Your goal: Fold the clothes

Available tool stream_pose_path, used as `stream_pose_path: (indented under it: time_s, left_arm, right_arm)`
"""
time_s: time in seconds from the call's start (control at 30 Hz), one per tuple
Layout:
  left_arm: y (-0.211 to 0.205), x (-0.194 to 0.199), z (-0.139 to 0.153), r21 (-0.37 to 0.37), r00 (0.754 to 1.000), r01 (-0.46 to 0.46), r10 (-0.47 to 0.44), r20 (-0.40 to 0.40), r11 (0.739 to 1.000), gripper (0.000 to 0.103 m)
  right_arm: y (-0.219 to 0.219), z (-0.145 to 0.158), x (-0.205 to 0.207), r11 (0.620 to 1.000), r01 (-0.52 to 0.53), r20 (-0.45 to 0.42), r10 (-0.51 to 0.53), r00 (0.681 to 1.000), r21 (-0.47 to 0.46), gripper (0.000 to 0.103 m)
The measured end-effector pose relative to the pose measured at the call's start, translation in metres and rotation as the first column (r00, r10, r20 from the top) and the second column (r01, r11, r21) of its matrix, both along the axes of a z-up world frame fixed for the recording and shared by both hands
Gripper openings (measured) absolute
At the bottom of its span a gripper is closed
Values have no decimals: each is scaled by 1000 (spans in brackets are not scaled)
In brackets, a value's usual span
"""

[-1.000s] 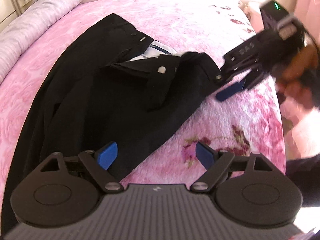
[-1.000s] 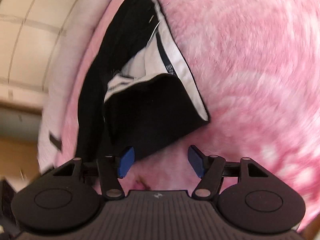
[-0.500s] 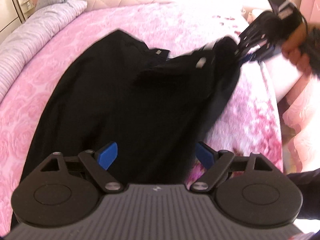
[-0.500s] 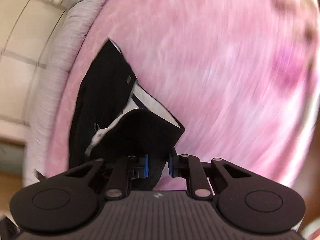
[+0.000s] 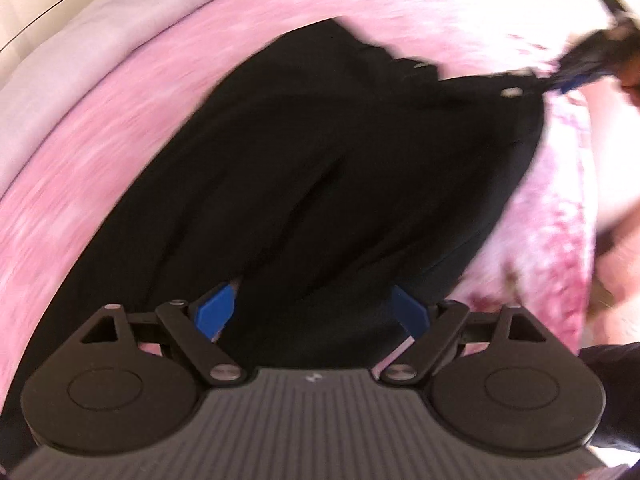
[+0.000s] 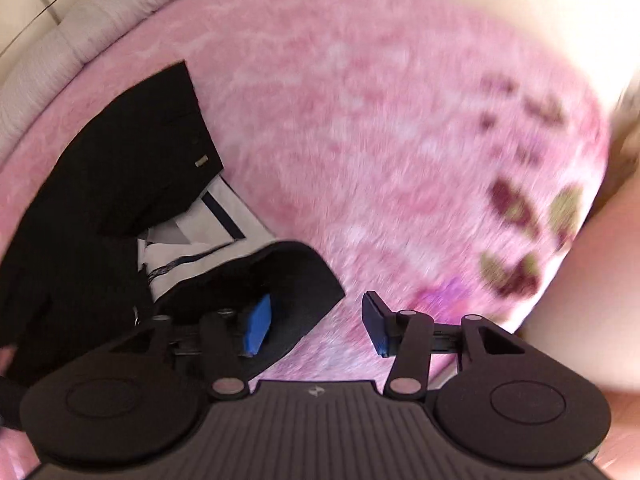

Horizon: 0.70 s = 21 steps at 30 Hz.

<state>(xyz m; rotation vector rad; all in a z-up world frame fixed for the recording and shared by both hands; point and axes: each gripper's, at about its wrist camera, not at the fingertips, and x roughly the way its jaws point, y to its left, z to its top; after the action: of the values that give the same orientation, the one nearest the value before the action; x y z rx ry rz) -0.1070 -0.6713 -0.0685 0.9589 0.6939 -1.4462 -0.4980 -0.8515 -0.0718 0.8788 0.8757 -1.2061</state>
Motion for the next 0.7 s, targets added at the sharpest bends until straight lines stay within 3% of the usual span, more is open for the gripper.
stream_pose_path:
  time_s: [0.13,0.2,0.37,0.57,0.7]
  left_arm:
    - [39,42,0,19,980,-183,181,83,983,84]
    - [60,62,1,18,967,-227,223,126,974,84]
    - [111,111,-6,19,952,-228,219,214,973,84]
    - [168,198,-10,-15,956,-167,166,243,986,84]
    - [180,274,-12,-26,953,-92,96,288,995,84]
  right_arm:
    - [7,31,27,987,-106,-111,93,989,-119,49]
    - [16,45,47,976,-164,-94,151,984,-145,49]
    - [44,54,125,937,-323,39,331,943,-129,54]
    - [111,50,247,841,-531,124,541,832,-107,59]
    - [152,41,313,770,-630,113,638,762,-96,59]
